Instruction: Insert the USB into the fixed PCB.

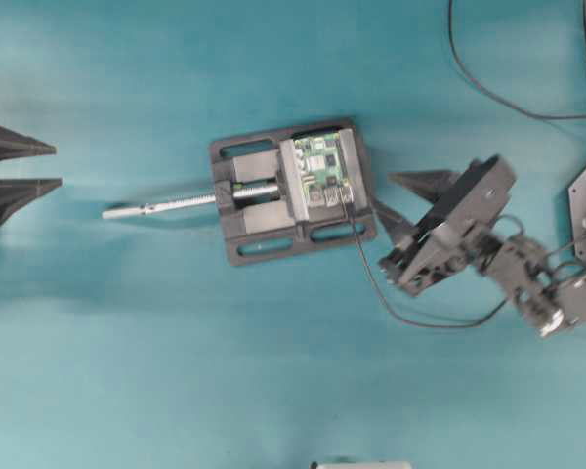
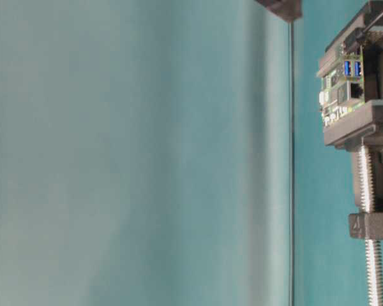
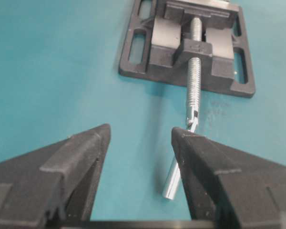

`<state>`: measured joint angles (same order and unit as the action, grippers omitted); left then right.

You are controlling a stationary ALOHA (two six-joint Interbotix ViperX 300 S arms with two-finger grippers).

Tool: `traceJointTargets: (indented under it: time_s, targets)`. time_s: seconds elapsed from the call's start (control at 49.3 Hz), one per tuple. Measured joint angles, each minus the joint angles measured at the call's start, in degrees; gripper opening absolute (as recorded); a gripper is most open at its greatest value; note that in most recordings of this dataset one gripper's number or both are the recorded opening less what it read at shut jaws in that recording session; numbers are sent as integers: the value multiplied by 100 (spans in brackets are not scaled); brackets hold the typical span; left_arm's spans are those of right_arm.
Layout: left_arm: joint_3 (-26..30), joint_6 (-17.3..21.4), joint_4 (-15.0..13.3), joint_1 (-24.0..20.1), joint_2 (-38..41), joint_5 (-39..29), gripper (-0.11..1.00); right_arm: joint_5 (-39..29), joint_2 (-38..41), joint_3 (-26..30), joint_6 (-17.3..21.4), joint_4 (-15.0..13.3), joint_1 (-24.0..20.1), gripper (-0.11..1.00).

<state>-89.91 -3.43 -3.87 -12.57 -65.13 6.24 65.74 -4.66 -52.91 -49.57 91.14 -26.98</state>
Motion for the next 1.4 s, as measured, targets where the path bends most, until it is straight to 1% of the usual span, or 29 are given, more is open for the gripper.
traceJointTargets:
  time_s: [0.101,0.122,0.203,0.264,0.304,0.385,0.446,0.487,0.568,0.629,0.791,0.892,1.014,1.095,1.217,1.298,1.399]
  targets:
    - [9,0,0,0,0,0,72,-554,-492,-439,18,-606,308,56]
    - [9,0,0,0,0,0,72,-729,-624,-545,18,-782,413,56]
    - [9,0,0,0,0,0,72,-1266,-1011,-817,9,-1248,800,56]
    - [9,0,0,0,0,0,72,-1723,-1336,-1037,0,-1617,1151,59]
    - [9,0,0,0,0,0,72,-1969,-1529,-1160,9,-1819,1362,63]
    - [0,9,0,0,0,0,72,-2452,-1978,-1362,0,-2171,1749,76]
    - [9,0,0,0,0,0,72,-2769,-2329,-1512,-26,-2364,2021,86]
    - [9,0,-9,0,0,0,72,-2971,-2619,-1617,-18,-2479,2232,90]
    - [9,0,0,0,0,0,72,-3226,-3085,-1828,-26,-2654,2540,88]
    - [9,0,-9,0,0,0,72,-3366,-3445,-2021,0,-2733,2672,86]
    - [0,0,0,0,0,0,72,-3683,-4412,-2522,26,-2786,2707,85]
    - [9,0,0,0,0,0,72,-4096,-5071,-2865,-9,-2795,2716,85]
    - [9,0,0,0,0,0,72,-4474,-5572,-3217,-44,-2839,2707,85]
    - [0,0,0,-18,0,0,72,-4605,-5713,-3384,-62,-2944,2707,85]
    - [9,0,0,-18,-9,0,72,-4658,-5748,-3393,-114,-3252,2716,85]
    - [9,0,0,0,-9,0,72,-4720,-5748,-3393,-149,-3533,2716,85]
    - [9,0,0,0,-9,0,72,-4852,-5748,-3401,-141,-3735,2716,85]
